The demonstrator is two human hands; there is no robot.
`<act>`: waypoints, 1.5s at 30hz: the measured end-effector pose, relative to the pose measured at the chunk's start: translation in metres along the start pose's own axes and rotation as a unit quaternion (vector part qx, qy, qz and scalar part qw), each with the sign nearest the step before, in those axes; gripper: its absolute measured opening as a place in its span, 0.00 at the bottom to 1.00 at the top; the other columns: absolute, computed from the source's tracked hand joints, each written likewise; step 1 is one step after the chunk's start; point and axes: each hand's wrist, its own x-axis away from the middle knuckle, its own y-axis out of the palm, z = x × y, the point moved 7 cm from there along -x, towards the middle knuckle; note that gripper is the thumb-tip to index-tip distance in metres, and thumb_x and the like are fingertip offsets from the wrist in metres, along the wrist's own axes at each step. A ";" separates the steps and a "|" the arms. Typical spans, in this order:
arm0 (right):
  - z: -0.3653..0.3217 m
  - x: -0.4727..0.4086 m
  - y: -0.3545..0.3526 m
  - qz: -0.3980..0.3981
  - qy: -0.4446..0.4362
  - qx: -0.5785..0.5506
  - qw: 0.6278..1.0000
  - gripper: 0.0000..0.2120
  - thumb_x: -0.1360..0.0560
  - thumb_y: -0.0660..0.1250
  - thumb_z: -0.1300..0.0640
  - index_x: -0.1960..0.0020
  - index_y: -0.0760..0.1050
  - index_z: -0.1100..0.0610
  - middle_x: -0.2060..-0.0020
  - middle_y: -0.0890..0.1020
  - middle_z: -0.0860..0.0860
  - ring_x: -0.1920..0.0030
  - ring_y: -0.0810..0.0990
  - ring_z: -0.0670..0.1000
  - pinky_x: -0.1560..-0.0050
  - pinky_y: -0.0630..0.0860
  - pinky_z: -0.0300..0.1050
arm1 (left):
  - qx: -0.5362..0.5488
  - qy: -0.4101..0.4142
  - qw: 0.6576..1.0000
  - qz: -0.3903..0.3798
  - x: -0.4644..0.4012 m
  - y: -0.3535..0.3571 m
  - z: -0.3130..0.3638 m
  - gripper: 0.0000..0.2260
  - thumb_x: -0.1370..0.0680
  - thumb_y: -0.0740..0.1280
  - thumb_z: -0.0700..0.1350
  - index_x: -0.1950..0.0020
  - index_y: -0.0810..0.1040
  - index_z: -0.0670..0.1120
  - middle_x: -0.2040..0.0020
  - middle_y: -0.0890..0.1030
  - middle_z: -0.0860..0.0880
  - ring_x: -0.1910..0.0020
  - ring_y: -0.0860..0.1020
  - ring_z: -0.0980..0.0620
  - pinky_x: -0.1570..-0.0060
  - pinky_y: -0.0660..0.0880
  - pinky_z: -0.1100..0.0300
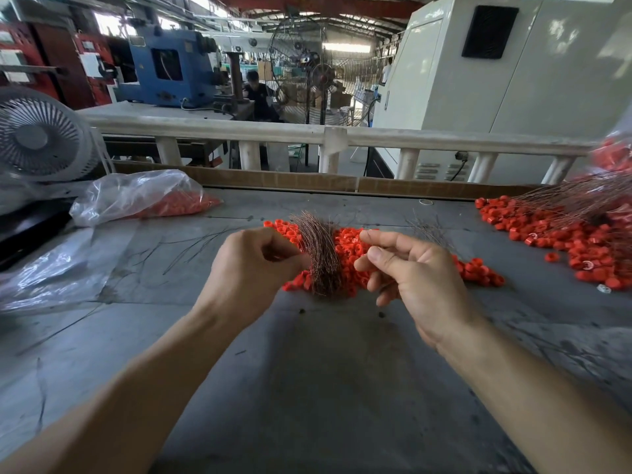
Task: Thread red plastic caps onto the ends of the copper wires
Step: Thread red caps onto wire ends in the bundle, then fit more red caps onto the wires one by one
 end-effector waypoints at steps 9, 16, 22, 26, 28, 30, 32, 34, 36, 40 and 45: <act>-0.020 0.010 0.010 -0.026 -0.100 0.092 0.990 0.07 0.19 0.67 0.60 0.45 0.81 0.50 0.63 0.86 0.51 0.72 0.77 0.48 0.76 0.73 0.42 | 0.375 -0.094 0.920 -0.061 0.014 0.024 0.012 0.07 0.27 0.73 0.40 0.51 0.81 0.41 0.58 0.85 0.42 0.61 0.85 0.46 0.60 0.83 0.55; -0.023 0.012 0.014 -0.030 -0.130 0.129 0.983 0.06 0.20 0.69 0.58 0.50 0.83 0.48 0.68 0.83 0.50 0.73 0.75 0.43 0.71 0.70 0.37 | 0.452 -0.138 0.876 -0.095 0.018 0.035 0.008 0.14 0.34 0.74 0.37 0.49 0.84 0.39 0.55 0.85 0.37 0.55 0.86 0.44 0.58 0.82 0.59; -0.030 0.015 0.013 -0.015 -0.155 0.137 0.978 0.05 0.22 0.72 0.59 0.53 0.84 0.50 0.69 0.83 0.52 0.66 0.80 0.54 0.62 0.78 0.50 | 0.421 -0.108 0.895 -0.094 0.018 0.036 0.012 0.11 0.33 0.73 0.36 0.52 0.85 0.42 0.55 0.86 0.38 0.55 0.86 0.44 0.57 0.82 0.59; -0.031 0.016 0.016 -0.021 -0.160 0.137 0.977 0.04 0.23 0.73 0.60 0.54 0.85 0.51 0.64 0.85 0.55 0.60 0.83 0.58 0.57 0.79 0.56 | 0.420 -0.098 0.897 -0.100 0.019 0.036 0.014 0.11 0.34 0.73 0.36 0.52 0.85 0.43 0.56 0.85 0.38 0.57 0.86 0.45 0.58 0.82 0.59; -0.031 0.017 0.017 -0.024 -0.159 0.138 0.977 0.04 0.23 0.73 0.60 0.55 0.85 0.51 0.64 0.85 0.56 0.60 0.82 0.60 0.58 0.79 0.58 | 0.424 -0.096 0.895 -0.102 0.019 0.037 0.015 0.11 0.34 0.73 0.36 0.53 0.85 0.43 0.57 0.85 0.39 0.58 0.86 0.45 0.58 0.82 0.60; -0.031 0.017 0.017 -0.026 -0.158 0.141 0.977 0.04 0.23 0.73 0.59 0.55 0.85 0.51 0.65 0.84 0.58 0.60 0.82 0.62 0.59 0.79 0.58 | 0.426 -0.091 0.894 -0.103 0.019 0.038 0.016 0.11 0.34 0.73 0.36 0.53 0.85 0.43 0.57 0.85 0.40 0.58 0.86 0.45 0.58 0.82 0.60; -0.031 0.017 0.017 -0.027 -0.161 0.144 0.976 0.05 0.24 0.73 0.59 0.56 0.85 0.51 0.66 0.83 0.59 0.62 0.80 0.63 0.61 0.78 0.58 | 0.424 -0.087 0.896 -0.104 0.019 0.038 0.016 0.11 0.34 0.73 0.36 0.52 0.84 0.43 0.58 0.85 0.40 0.58 0.86 0.45 0.58 0.82 0.60; -0.032 0.017 0.018 -0.031 -0.165 0.150 0.974 0.05 0.23 0.74 0.59 0.56 0.85 0.51 0.68 0.82 0.59 0.63 0.79 0.63 0.63 0.77 0.58 | 0.418 -0.081 0.899 -0.103 0.018 0.038 0.016 0.12 0.34 0.73 0.36 0.51 0.83 0.42 0.58 0.85 0.41 0.58 0.86 0.45 0.58 0.82 0.59; -0.032 0.017 0.018 -0.033 -0.166 0.155 0.973 0.04 0.23 0.73 0.59 0.56 0.85 0.51 0.68 0.81 0.60 0.64 0.78 0.64 0.64 0.76 0.58 | 0.411 -0.075 0.903 -0.104 0.018 0.038 0.016 0.13 0.34 0.73 0.37 0.50 0.83 0.42 0.58 0.85 0.41 0.58 0.85 0.46 0.58 0.82 0.60; -0.031 0.017 0.018 -0.036 -0.164 0.156 0.973 0.04 0.23 0.73 0.59 0.56 0.85 0.52 0.69 0.79 0.62 0.66 0.76 0.64 0.65 0.74 0.57 | 0.403 -0.069 0.907 -0.105 0.018 0.038 0.017 0.14 0.34 0.73 0.38 0.49 0.83 0.42 0.59 0.84 0.42 0.58 0.85 0.47 0.58 0.82 0.59; -0.031 0.017 0.017 -0.038 -0.161 0.151 0.974 0.04 0.23 0.73 0.59 0.56 0.84 0.52 0.69 0.78 0.64 0.69 0.73 0.62 0.68 0.72 0.55 | 0.391 -0.063 0.912 -0.107 0.018 0.039 0.017 0.14 0.34 0.74 0.38 0.48 0.83 0.41 0.58 0.84 0.43 0.58 0.84 0.48 0.57 0.81 0.59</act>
